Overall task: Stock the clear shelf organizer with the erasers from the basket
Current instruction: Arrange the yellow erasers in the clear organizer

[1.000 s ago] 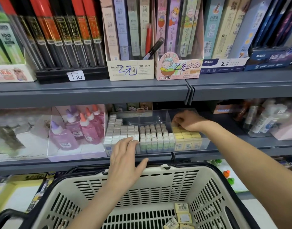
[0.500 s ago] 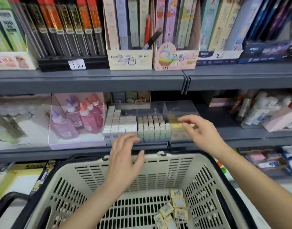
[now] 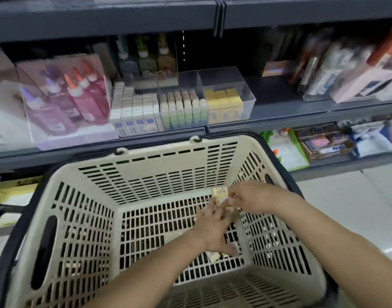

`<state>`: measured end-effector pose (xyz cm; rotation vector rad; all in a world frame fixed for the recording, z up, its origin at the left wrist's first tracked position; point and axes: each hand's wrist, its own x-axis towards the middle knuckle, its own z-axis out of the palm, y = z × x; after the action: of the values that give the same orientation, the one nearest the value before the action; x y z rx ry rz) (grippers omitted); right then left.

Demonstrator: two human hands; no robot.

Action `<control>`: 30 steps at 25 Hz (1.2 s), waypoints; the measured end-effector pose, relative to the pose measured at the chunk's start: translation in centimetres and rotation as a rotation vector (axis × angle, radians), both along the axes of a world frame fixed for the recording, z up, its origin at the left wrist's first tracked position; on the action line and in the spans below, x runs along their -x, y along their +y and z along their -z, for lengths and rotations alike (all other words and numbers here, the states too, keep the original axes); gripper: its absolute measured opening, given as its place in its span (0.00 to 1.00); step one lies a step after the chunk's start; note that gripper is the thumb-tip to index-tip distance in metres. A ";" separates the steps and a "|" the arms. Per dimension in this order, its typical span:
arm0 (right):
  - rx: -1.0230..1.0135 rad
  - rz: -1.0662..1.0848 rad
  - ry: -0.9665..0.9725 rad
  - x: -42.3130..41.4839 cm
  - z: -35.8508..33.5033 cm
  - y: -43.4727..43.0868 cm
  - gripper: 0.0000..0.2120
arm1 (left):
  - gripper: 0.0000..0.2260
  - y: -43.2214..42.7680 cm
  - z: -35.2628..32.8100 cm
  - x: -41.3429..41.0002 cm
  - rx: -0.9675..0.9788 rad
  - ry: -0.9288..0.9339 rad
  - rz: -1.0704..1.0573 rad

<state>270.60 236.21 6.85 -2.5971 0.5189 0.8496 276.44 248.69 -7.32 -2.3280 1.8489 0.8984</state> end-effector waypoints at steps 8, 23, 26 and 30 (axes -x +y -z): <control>-0.067 0.048 -0.022 -0.5 0.8 -0.6 0.12 | 0.57 -2.6 1.7 -1.3 -0.038 -0.167 -0.051; -0.044 0.059 -0.022 -0.5 0.4 -0.8 0.18 | 0.45 6.2 1.0 -5.2 0.038 -0.144 0.068; -0.029 0.056 -0.043 -0.4 0.9 -0.8 0.18 | 0.44 3.2 1.8 -1.0 0.053 -0.165 0.395; 0.021 0.006 -0.038 -0.3 1.5 -0.5 0.18 | 0.35 3.7 3.1 -2.9 0.102 -0.290 0.379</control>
<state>270.94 235.69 5.36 -2.6247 0.5271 0.7957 279.38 252.36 -10.44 -1.9239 2.1338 0.4081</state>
